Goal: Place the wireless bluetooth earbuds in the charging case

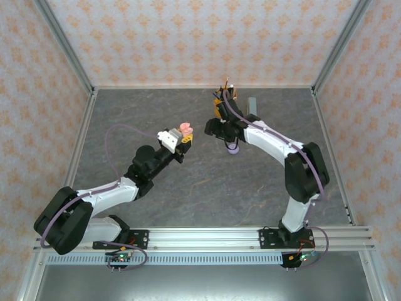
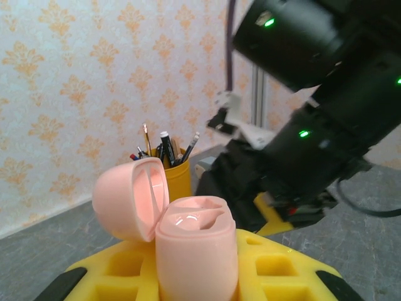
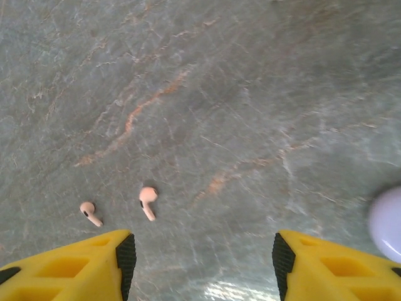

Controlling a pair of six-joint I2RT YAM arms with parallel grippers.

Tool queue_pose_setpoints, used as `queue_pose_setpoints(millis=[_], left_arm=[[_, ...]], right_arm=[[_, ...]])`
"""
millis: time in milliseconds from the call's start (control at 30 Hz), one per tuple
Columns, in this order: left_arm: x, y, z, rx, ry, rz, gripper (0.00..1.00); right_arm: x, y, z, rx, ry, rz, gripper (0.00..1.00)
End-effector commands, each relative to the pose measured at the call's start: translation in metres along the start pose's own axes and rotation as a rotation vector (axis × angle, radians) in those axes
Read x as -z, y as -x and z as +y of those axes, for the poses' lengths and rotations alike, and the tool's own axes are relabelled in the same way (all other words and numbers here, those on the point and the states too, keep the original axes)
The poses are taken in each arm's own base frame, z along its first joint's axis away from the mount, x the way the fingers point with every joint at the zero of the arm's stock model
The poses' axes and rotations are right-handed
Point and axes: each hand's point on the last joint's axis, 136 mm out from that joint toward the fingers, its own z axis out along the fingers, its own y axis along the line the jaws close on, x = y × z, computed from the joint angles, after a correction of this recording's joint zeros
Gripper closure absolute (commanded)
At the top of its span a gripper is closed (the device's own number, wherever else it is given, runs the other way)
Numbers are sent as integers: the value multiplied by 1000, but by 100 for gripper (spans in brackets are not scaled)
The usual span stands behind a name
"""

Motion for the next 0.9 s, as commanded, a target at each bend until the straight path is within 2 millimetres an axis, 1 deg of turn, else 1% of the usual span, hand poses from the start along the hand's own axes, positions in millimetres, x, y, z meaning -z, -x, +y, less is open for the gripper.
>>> queue_pose_setpoints(millis=[0,67,133,167,267,400,433,500,567,633,733,800,867], left_arm=[[4,26,-1,-27,-9,-121,100],[4,28,0,-30,-8,-129,100],[2,28,1,-35,-8,-123,100],[1,28,1,-39,-13,-115,100],[-2,24,-1,-36,-23,-100,100],[-5,19,-3,-25,-35,-82,100],[-5,19,-3,-19,-39,-81,100],[-6,20,-5,-9,-51,-83,100],[-6,24,-8,1,-70,-88,100],[-6,28,-11,10,-89,-100,100],[-5,37,-17,30,-126,-131,100],[-2,44,-20,44,-144,-160,100],[0,49,-20,60,-148,-184,100]], right_arm=[[-13,-1,6,-24,-49,19,40],[-19,-1,10,-21,-51,31,40],[-21,0,12,-18,-51,25,40],[-20,3,11,-11,-59,10,40],[-8,14,8,18,-73,-31,39],[21,28,0,20,-23,-92,39],[32,34,-1,21,7,-117,39],[51,37,-3,38,66,-139,38],[73,36,3,88,139,-147,38],[92,32,11,160,195,-151,38],[119,28,18,207,239,-175,38],[128,29,15,184,227,-193,38],[130,29,12,150,205,-190,38]])
